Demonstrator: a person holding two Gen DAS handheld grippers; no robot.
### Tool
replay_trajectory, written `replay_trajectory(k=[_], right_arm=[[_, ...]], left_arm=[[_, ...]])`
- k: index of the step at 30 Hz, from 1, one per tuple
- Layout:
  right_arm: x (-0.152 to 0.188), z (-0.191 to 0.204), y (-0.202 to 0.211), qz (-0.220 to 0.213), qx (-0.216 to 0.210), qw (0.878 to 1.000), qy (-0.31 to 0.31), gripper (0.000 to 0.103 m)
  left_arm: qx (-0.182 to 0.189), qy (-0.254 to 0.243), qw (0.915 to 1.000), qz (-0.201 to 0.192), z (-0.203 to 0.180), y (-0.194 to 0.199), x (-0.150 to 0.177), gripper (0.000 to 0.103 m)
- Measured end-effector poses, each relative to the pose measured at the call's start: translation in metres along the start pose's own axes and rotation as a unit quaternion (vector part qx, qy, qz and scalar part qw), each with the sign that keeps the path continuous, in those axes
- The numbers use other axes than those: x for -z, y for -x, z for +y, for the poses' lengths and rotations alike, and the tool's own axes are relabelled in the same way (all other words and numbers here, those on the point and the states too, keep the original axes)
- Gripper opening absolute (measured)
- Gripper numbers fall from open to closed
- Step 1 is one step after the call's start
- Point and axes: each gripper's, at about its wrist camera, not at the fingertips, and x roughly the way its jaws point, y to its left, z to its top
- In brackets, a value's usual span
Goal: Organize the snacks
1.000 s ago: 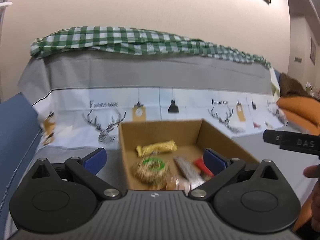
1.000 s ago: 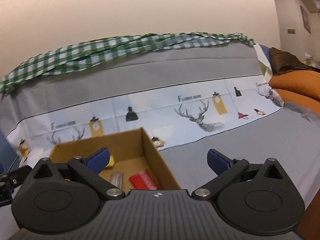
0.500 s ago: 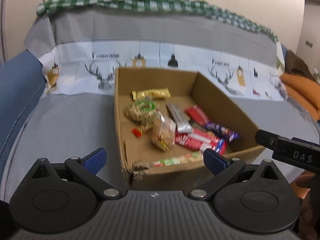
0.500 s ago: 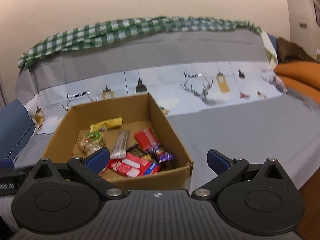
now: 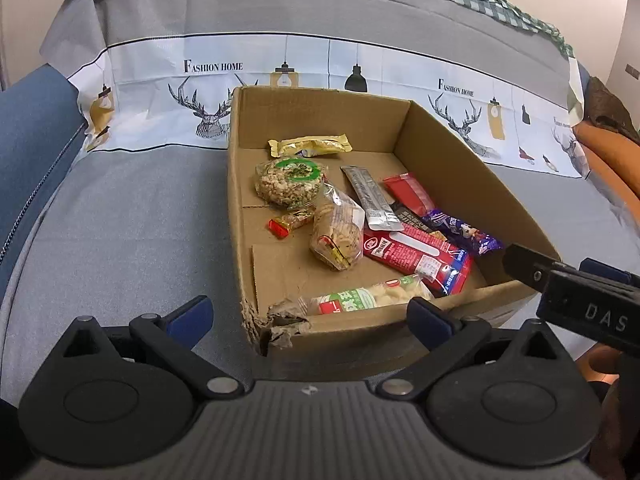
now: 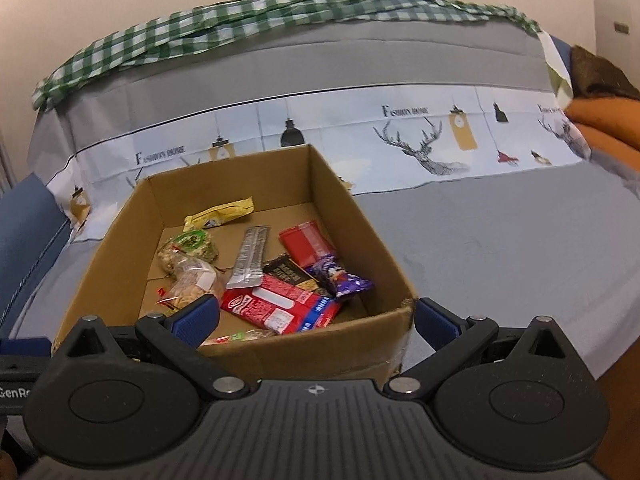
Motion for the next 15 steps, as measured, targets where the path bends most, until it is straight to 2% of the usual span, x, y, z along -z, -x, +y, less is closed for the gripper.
replay_trajectory(k=[15], right_arm=[[0.0019, 0.0079, -0.0006, 0.001, -0.002, 1.0, 0.017, 0.102]], left_arm=[[-0.002, 0.01, 0.9998, -0.017, 0.0034, 0.0072, -0.0028, 0.103]])
